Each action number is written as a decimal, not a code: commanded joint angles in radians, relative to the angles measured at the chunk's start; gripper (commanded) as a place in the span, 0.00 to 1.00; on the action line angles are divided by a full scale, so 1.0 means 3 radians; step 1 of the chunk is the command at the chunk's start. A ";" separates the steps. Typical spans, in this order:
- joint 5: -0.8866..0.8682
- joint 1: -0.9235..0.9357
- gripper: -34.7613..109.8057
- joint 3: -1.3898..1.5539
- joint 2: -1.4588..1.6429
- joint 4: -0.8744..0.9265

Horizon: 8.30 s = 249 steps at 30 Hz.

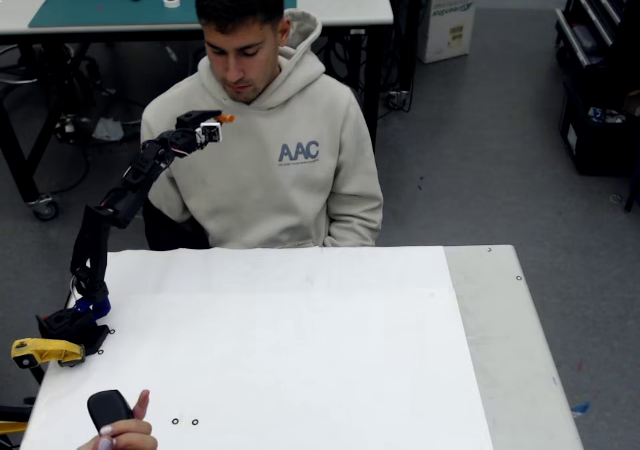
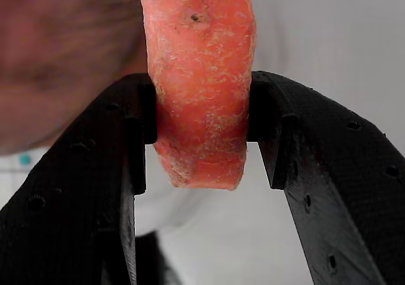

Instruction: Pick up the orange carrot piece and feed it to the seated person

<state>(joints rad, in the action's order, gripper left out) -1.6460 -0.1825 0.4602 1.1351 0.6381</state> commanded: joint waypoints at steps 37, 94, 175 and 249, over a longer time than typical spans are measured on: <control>-0.0148 -0.0020 0.23 -0.1186 -0.0332 -0.0082; -0.0087 0.0194 0.39 -0.1186 -0.0363 -0.0077; -0.0082 0.1161 0.23 0.3462 0.1774 -0.0066; 0.5267 0.1166 0.23 0.8544 0.7205 0.0481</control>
<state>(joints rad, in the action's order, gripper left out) -0.0537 0.1626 3.0542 3.2474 0.7363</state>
